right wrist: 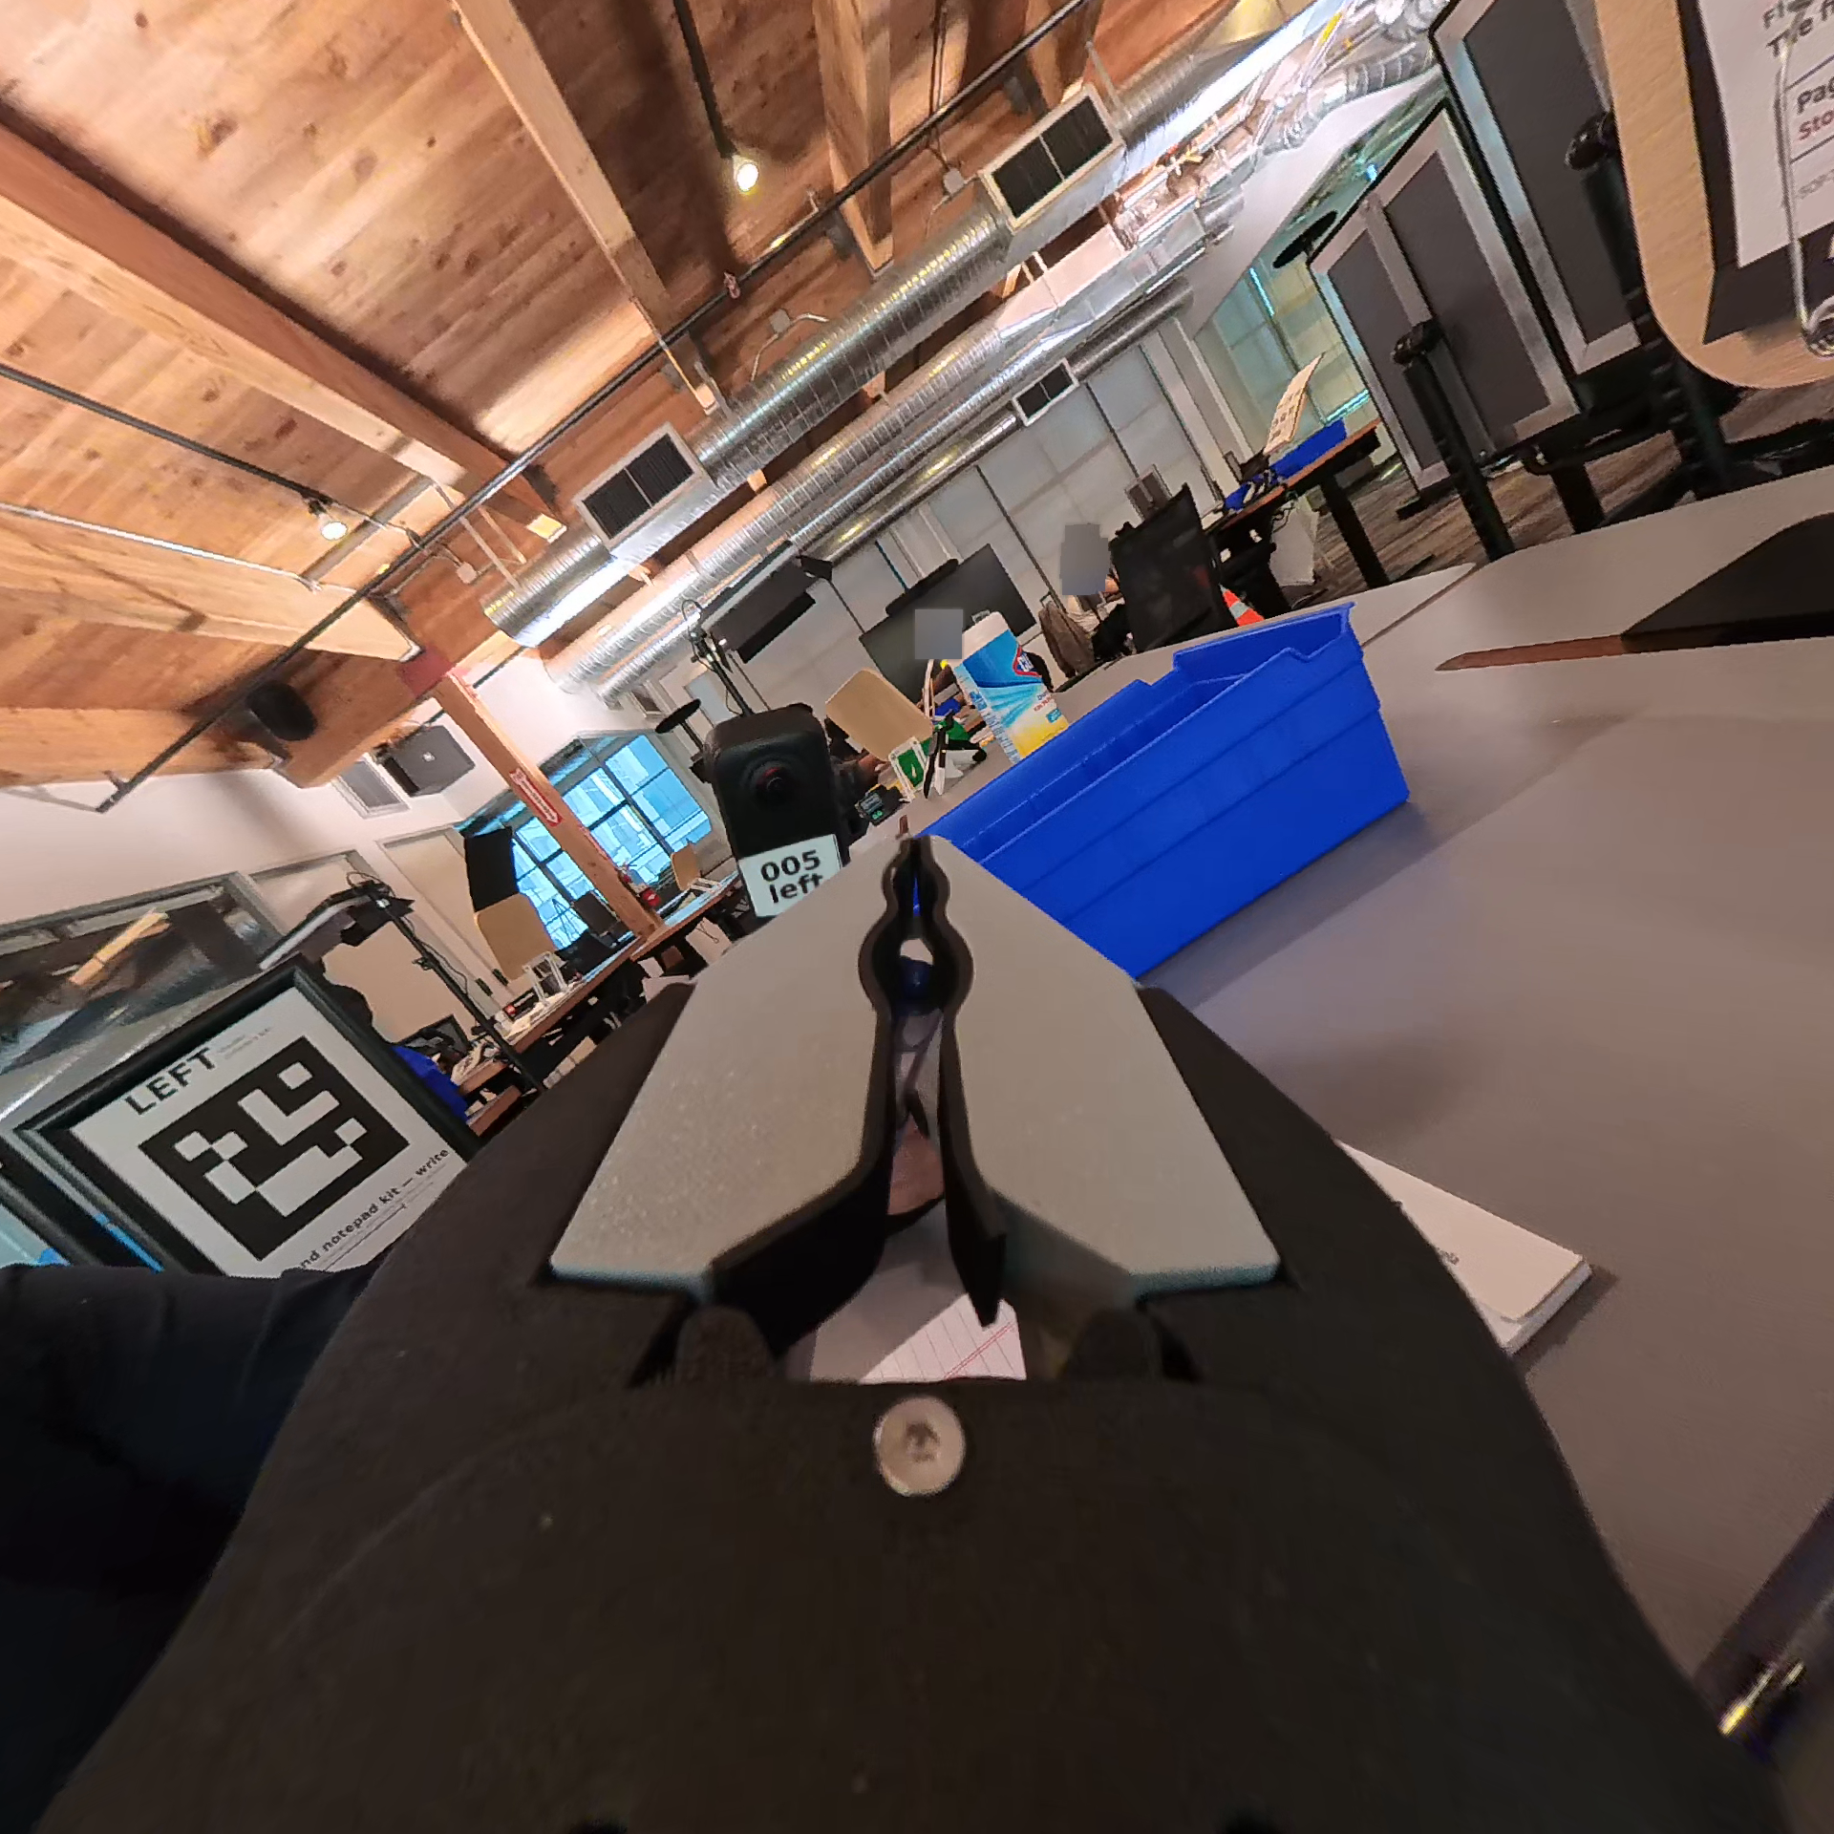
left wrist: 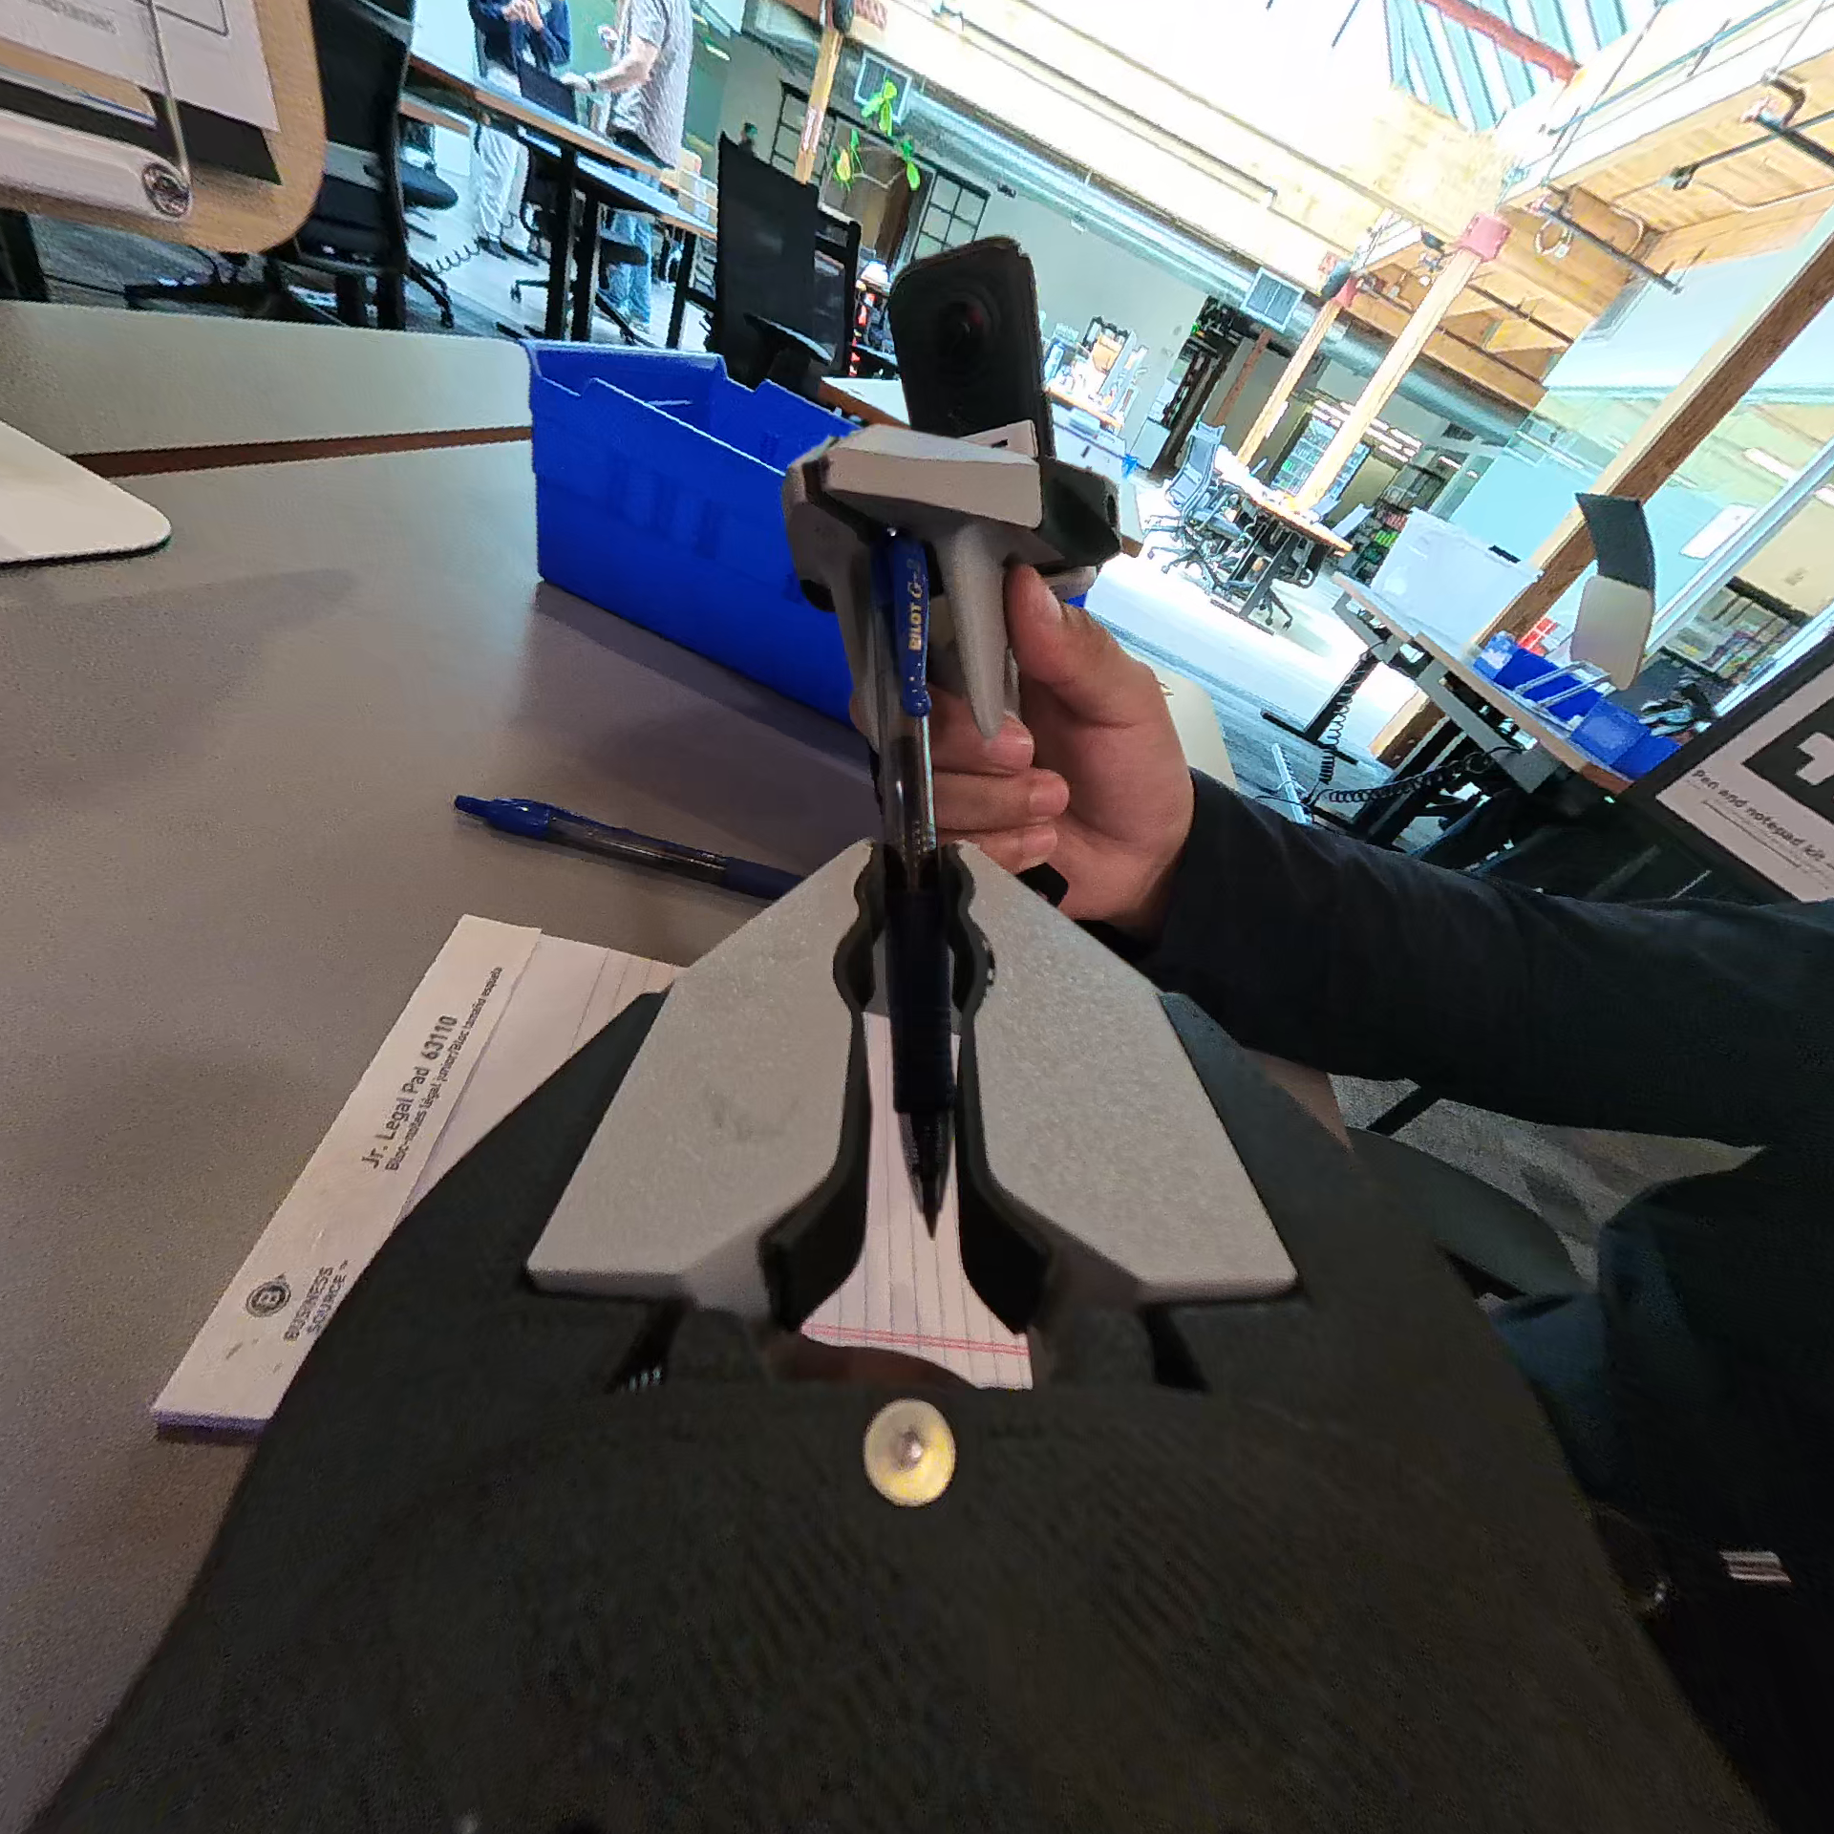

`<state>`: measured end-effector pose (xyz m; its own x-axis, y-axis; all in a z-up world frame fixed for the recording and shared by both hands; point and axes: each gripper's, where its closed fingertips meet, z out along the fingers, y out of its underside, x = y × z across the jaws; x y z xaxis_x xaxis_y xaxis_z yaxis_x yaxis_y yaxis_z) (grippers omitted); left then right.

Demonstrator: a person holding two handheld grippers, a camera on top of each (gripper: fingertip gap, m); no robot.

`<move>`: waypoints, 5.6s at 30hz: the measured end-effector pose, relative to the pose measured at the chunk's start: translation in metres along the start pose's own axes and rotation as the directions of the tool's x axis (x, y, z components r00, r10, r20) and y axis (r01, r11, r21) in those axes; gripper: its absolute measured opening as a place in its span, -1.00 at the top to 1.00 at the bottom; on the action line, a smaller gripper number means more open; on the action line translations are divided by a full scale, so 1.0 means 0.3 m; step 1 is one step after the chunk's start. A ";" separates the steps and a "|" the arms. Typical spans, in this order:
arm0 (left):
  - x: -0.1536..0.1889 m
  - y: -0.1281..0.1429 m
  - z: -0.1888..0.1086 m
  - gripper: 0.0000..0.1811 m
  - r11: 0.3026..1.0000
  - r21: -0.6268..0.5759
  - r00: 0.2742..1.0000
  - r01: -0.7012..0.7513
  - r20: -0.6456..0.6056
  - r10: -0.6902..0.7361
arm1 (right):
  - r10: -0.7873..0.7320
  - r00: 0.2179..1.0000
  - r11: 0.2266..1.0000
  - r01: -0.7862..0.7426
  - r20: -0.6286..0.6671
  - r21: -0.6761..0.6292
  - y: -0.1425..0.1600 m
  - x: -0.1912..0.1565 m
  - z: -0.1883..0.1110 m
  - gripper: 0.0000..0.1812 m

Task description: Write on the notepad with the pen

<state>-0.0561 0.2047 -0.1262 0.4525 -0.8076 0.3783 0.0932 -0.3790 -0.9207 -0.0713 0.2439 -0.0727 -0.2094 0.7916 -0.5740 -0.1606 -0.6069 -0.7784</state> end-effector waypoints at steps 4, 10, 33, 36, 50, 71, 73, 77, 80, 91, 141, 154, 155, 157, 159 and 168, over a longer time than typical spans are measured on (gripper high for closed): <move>-0.005 0.009 0.001 0.92 1.000 -0.017 1.000 -0.007 0.013 0.007 | -0.005 1.000 1.000 0.005 -0.015 0.004 0.004 0.009 0.006 1.00; -0.008 0.015 -0.001 0.92 1.000 -0.028 1.000 -0.006 0.019 0.007 | -0.025 0.999 1.000 0.025 -0.039 -0.009 0.013 0.014 0.009 1.00; 0.041 -0.013 0.008 0.91 1.000 0.011 0.999 -0.012 -0.037 0.012 | -0.043 0.998 0.998 0.040 0.056 0.048 -0.040 -0.066 -0.005 1.00; 0.044 -0.012 0.010 0.91 1.000 0.012 0.999 -0.001 -0.048 0.001 | -0.062 0.996 0.998 0.061 0.061 0.016 -0.023 -0.073 0.003 1.00; 0.035 -0.008 0.005 0.93 1.000 0.006 0.999 0.003 -0.036 -0.002 | -0.091 0.996 0.994 0.092 0.015 -0.059 0.005 -0.057 0.005 1.00; 0.069 0.035 0.061 0.92 0.999 -0.041 0.996 0.013 -0.086 -0.017 | -0.081 0.995 0.996 0.078 0.065 0.041 -0.067 -0.097 -0.032 1.00; 0.076 0.046 0.066 0.92 0.998 -0.059 0.995 0.018 -0.100 -0.024 | -0.068 0.994 0.997 0.066 0.087 0.028 -0.059 -0.102 -0.029 1.00; 0.086 0.060 0.075 0.92 0.997 -0.079 0.993 0.015 -0.115 -0.024 | -0.055 0.987 0.998 0.057 0.150 -0.011 -0.029 -0.132 -0.006 0.96; 0.100 0.049 0.069 0.92 0.998 -0.063 0.989 0.026 -0.145 -0.034 | -0.045 0.980 0.997 0.057 0.195 -0.057 0.001 -0.150 0.005 0.94; 0.120 0.065 0.083 0.93 0.997 -0.071 0.981 0.038 -0.185 -0.051 | 0.018 0.971 0.994 0.008 0.238 -0.108 0.038 -0.154 0.009 1.00; 0.093 -0.024 0.060 0.92 0.998 0.061 0.995 0.027 -0.097 -0.021 | -0.039 0.983 0.989 0.064 0.177 -0.133 0.060 -0.124 0.027 1.00; 0.087 -0.034 0.065 0.93 0.997 0.082 0.998 0.013 -0.063 -0.007 | -0.068 0.988 0.985 0.089 0.139 -0.151 0.070 -0.121 0.038 1.00; 0.095 -0.037 0.063 0.92 0.996 0.083 0.997 0.016 -0.080 -0.009 | -0.067 0.989 0.988 0.084 0.133 -0.130 0.058 -0.116 0.033 1.00; 0.096 -0.040 0.059 0.92 0.995 0.084 0.994 0.047 -0.102 -0.039 | -0.042 0.985 0.999 0.047 0.170 -0.026 -0.004 -0.136 0.015 1.00; 0.092 -0.050 0.051 0.92 0.992 0.101 0.992 0.074 -0.113 -0.062 | -0.041 0.973 0.999 0.040 0.226 0.008 -0.041 -0.168 -0.009 1.00; 0.070 -0.049 0.047 0.92 0.991 0.104 0.994 0.080 -0.082 -0.072 | -0.054 0.990 0.951 0.090 0.131 -0.294 0.136 -0.113 0.046 0.84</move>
<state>-0.0355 0.1997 -0.1059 0.3708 -0.8124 0.4499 0.2209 -0.3934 -0.8924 -0.0841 0.1913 -0.0816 -0.3246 0.8069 -0.4935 0.1123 -0.4851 -0.8672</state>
